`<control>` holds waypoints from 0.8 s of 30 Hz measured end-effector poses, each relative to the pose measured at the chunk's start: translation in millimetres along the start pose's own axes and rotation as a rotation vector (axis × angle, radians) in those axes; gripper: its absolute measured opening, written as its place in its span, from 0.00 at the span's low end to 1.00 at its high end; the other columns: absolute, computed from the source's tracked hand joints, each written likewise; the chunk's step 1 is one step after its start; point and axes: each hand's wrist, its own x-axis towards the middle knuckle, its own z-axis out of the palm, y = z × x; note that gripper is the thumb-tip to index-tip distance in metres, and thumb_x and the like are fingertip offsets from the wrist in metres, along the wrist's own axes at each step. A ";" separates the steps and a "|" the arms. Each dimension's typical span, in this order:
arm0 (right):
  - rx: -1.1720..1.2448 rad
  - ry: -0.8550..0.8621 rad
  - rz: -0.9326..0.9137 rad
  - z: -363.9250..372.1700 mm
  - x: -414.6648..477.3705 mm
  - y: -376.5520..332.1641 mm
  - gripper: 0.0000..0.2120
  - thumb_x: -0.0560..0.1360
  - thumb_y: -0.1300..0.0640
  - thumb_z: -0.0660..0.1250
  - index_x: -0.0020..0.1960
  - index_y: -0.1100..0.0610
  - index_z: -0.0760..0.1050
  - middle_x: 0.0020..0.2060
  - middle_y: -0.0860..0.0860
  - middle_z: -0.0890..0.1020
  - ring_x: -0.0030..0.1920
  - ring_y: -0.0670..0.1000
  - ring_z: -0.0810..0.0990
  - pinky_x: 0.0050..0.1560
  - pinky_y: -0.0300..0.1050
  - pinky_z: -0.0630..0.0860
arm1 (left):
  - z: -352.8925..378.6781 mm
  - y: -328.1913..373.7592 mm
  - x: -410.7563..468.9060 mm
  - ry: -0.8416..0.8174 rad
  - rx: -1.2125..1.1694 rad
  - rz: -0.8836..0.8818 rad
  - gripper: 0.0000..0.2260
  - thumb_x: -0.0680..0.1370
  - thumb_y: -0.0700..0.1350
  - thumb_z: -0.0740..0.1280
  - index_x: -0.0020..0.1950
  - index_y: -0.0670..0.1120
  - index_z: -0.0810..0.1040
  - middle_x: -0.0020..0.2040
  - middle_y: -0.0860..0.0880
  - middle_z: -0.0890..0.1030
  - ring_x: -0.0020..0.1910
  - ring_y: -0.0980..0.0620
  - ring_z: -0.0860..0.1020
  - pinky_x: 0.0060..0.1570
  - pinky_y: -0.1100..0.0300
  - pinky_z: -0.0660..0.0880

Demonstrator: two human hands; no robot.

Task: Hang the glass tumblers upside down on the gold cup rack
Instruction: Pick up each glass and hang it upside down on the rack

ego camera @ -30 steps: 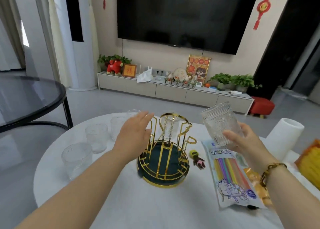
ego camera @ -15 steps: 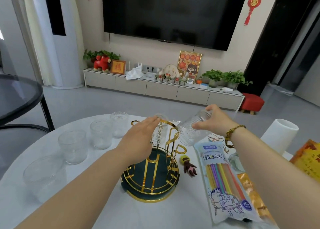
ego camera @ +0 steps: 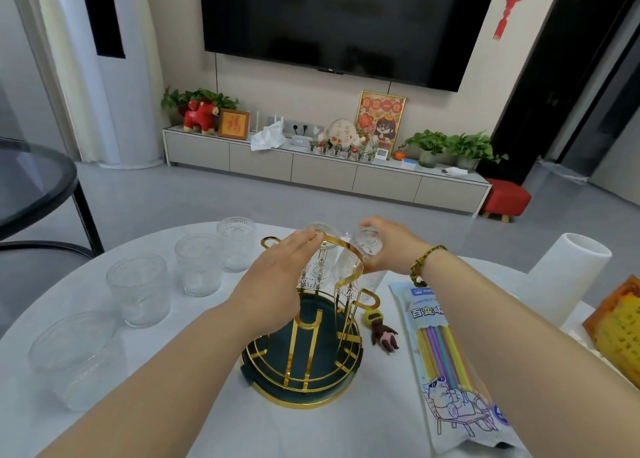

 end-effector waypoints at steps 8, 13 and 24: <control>-0.107 -0.082 -0.066 24.2 5.3 7.4 0.39 0.65 0.53 0.72 0.69 0.50 0.55 0.70 0.53 0.61 0.70 0.55 0.53 0.69 0.55 0.56 | 3.8 -4.6 1.2 -0.002 0.012 -0.002 0.39 0.71 0.28 0.61 0.72 0.54 0.47 0.76 0.55 0.48 0.75 0.53 0.47 0.72 0.55 0.51; -0.127 -0.103 -0.093 25.8 7.5 10.4 0.38 0.65 0.54 0.72 0.70 0.50 0.56 0.70 0.52 0.62 0.70 0.55 0.54 0.70 0.54 0.55 | 7.6 -6.2 2.1 0.005 0.018 -0.001 0.38 0.72 0.29 0.61 0.72 0.55 0.46 0.76 0.55 0.47 0.75 0.53 0.46 0.72 0.55 0.51; -0.117 -0.086 -0.071 21.8 -3.6 7.6 0.40 0.66 0.55 0.71 0.70 0.52 0.52 0.72 0.54 0.58 0.71 0.56 0.53 0.70 0.53 0.55 | 6.0 -13.2 4.0 -0.031 0.114 0.058 0.36 0.73 0.41 0.64 0.72 0.54 0.45 0.76 0.54 0.48 0.74 0.54 0.46 0.72 0.56 0.48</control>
